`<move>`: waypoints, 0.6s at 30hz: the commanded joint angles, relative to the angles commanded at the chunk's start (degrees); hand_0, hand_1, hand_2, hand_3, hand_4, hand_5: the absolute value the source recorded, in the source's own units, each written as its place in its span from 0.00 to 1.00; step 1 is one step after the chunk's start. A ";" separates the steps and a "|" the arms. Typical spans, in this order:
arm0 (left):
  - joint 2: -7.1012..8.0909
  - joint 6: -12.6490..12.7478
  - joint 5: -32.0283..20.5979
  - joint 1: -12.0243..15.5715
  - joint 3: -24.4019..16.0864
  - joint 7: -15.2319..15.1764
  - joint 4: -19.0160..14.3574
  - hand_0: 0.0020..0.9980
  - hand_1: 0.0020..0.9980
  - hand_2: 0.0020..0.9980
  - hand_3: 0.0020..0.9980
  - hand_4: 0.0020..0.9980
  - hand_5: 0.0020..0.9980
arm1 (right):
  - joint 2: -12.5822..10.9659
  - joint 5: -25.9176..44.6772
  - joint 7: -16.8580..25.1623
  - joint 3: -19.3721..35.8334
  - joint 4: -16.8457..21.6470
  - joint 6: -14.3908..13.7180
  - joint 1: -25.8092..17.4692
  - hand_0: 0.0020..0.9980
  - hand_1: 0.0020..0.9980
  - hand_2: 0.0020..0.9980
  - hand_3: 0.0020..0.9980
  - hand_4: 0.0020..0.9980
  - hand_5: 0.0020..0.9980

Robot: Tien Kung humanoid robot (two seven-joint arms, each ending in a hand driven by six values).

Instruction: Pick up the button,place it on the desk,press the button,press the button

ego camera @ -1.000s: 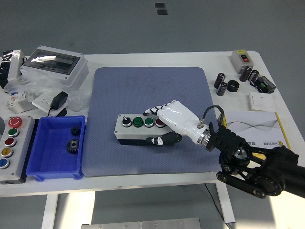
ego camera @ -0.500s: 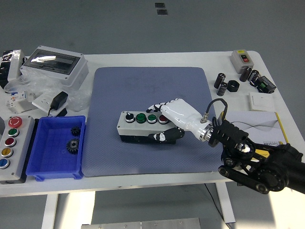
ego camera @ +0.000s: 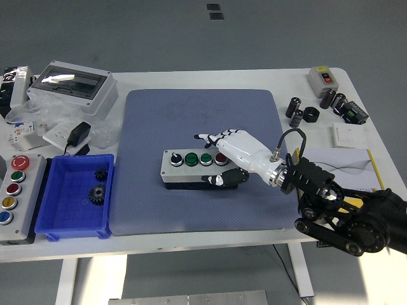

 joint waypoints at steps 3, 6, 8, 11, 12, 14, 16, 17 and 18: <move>0.00 -0.02 0.08 0.02 -0.02 0.05 0.00 0.62 0.60 0.54 0.59 0.67 0.14 | -0.46 1.23 -0.02 -0.03 0.46 0.42 0.07 0.85 0.82 0.85 0.99 0.59 0.00; -0.01 -0.06 0.13 0.03 -0.04 0.07 0.00 0.62 0.60 0.54 0.59 0.67 0.14 | -0.97 2.38 -0.03 0.03 0.98 0.84 0.11 0.85 0.82 0.85 0.99 0.59 0.00; -0.04 -0.12 0.10 0.07 -0.01 0.04 0.00 0.62 0.60 0.54 0.58 0.65 0.14 | -1.53 3.26 -0.04 0.20 1.70 1.23 0.05 0.85 0.82 0.84 0.99 0.60 0.00; -0.12 -0.26 0.07 0.14 0.05 0.01 0.00 0.62 0.60 0.54 0.58 0.65 0.14 | -3.06 5.51 0.11 0.84 4.07 2.14 -0.23 0.85 0.82 0.84 0.99 0.60 0.00; -0.15 -0.36 0.05 0.18 0.09 0.00 0.00 0.62 0.60 0.54 0.58 0.65 0.14 | -4.00 6.83 0.41 1.33 5.40 2.50 -0.45 0.85 0.82 0.84 0.99 0.60 0.00; -0.19 -0.48 -0.01 0.25 0.15 -0.03 0.00 0.62 0.60 0.54 0.58 0.64 0.12 | -5.57 9.17 1.23 2.30 7.66 2.58 -1.09 0.85 0.82 0.84 1.00 0.61 0.00; -0.21 -0.55 -0.09 0.31 0.20 -0.09 0.00 0.62 0.60 0.54 0.58 0.64 0.12 | -7.29 11.62 2.21 3.59 10.19 1.28 -2.47 0.85 0.82 0.84 1.00 0.61 0.00; -0.22 -0.56 -0.12 0.33 0.21 -0.14 0.00 0.62 0.60 0.54 0.58 0.64 0.12 | -8.17 12.78 2.70 4.54 11.47 0.48 -3.38 0.85 0.82 0.84 1.00 0.61 0.00; -0.23 -0.57 -0.22 0.36 0.23 -0.23 0.00 0.62 0.60 0.54 0.58 0.64 0.12 | -9.40 14.23 3.31 5.96 13.10 -0.44 -4.75 0.85 0.82 0.84 1.00 0.61 0.00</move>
